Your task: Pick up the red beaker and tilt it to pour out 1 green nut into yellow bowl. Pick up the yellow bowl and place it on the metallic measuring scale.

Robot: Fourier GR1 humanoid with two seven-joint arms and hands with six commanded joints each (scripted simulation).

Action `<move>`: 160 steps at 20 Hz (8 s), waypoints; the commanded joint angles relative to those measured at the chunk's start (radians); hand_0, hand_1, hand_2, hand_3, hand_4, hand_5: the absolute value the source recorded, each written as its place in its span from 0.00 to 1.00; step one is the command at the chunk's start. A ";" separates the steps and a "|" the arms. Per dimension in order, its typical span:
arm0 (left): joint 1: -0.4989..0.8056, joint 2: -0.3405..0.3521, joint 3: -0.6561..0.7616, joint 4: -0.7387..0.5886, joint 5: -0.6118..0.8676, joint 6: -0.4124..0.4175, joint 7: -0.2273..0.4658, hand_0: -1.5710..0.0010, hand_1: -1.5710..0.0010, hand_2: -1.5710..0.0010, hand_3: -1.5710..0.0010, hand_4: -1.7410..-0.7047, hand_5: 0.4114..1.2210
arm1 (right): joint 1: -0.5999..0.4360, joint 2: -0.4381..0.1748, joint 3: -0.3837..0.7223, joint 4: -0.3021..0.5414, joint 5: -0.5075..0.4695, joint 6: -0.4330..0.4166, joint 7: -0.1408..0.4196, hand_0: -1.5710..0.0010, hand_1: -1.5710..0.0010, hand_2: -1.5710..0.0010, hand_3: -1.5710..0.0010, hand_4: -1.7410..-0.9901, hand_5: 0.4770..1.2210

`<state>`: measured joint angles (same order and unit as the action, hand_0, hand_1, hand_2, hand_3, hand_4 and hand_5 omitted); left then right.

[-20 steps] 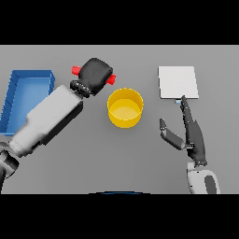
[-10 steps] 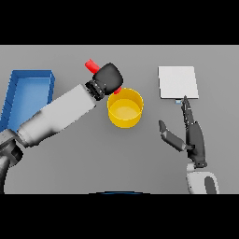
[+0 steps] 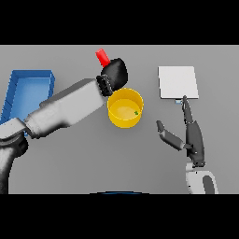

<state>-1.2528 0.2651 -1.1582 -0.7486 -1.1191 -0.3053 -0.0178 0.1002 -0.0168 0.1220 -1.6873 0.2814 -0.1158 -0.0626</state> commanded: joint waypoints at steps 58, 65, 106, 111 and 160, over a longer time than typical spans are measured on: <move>0.668 0.620 0.523 -0.403 1.295 0.686 0.586 0.07 0.25 0.24 0.28 0.49 0.48 | -0.026 -0.038 0.007 0.047 -0.016 0.045 -0.077 1.00 1.00 1.00 1.00 0.74 0.25; 0.669 0.662 0.521 -0.439 1.366 0.522 0.588 0.81 0.84 0.84 0.85 0.88 0.34 | -0.011 -0.043 0.018 0.019 -0.006 0.051 -0.057 1.00 1.00 1.00 1.00 0.74 0.25; 0.626 0.616 0.546 -0.375 1.373 0.537 0.475 1.00 1.00 1.00 1.00 0.91 0.40 | -0.733 -0.295 0.476 0.505 0.479 0.541 -0.118 1.00 1.00 1.00 1.00 0.61 0.26; 0.634 0.628 0.550 -0.390 1.375 0.545 0.481 1.00 1.00 1.00 1.00 0.91 0.40 | -0.781 -0.275 0.505 0.588 0.506 0.562 -0.109 1.00 1.00 1.00 1.00 0.58 0.27; 0.662 0.683 0.552 -0.505 1.379 0.583 0.563 1.00 1.00 1.00 1.00 0.88 0.44 | -0.915 -0.580 0.311 0.579 0.410 0.647 -0.024 0.00 0.00 0.00 0.24 0.03 1.00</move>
<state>-0.5903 0.9478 -0.6065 -1.2536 0.2599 0.2773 0.5456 -0.8142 -0.5979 0.4335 -1.1075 0.6912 0.5317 -0.0808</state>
